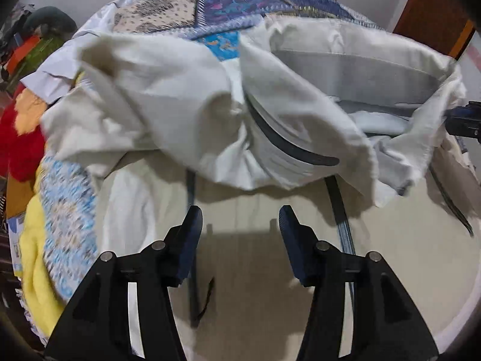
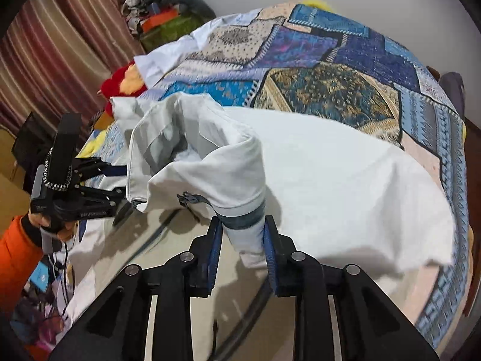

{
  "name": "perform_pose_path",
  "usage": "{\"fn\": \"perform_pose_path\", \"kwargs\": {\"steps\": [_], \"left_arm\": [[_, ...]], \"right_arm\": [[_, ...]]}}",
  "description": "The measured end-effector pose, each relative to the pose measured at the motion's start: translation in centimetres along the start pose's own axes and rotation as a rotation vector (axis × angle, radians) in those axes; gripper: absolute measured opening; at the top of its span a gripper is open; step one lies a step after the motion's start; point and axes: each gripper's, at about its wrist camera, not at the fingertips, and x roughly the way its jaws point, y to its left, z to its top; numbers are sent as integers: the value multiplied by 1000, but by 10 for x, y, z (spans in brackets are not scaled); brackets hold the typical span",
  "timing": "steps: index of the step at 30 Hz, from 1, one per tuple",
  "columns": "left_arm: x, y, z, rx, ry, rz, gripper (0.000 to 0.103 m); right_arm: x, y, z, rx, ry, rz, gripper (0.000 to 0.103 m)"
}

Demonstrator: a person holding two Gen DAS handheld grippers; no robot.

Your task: Fold large clothes

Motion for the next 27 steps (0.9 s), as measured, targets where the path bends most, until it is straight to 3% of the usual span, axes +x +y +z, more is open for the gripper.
{"fn": "perform_pose_path", "kwargs": {"steps": [4, 6, 9, 13, 16, 20, 23, 27], "left_arm": [[-49, 28, 5, -84, -112, -30, 55], [-67, 39, 16, -121, -176, -4, 64], [-77, 49, 50, -135, -236, 70, 69], [-47, 56, 101, -160, -201, 103, 69], [1, 57, 129, -181, -105, 88, 69], [32, 47, 118, -168, -35, -12, 69], [23, 40, 94, -121, -62, -37, 69], [0, 36, 48, -61, -85, -47, 69]], "right_arm": [[-36, 1, -7, -34, -59, -17, 23], [-59, -2, -2, -26, -115, -12, 23], [-79, -13, 16, 29, -183, -25, 23], [-56, -27, 48, 77, -159, -82, 23], [-13, -34, 64, 124, -72, -63, 23], [32, -26, 63, 138, 32, 24, 23], [39, -7, 45, 65, 56, 66, 23], [38, 18, 20, -58, 98, 46, 23]]}}
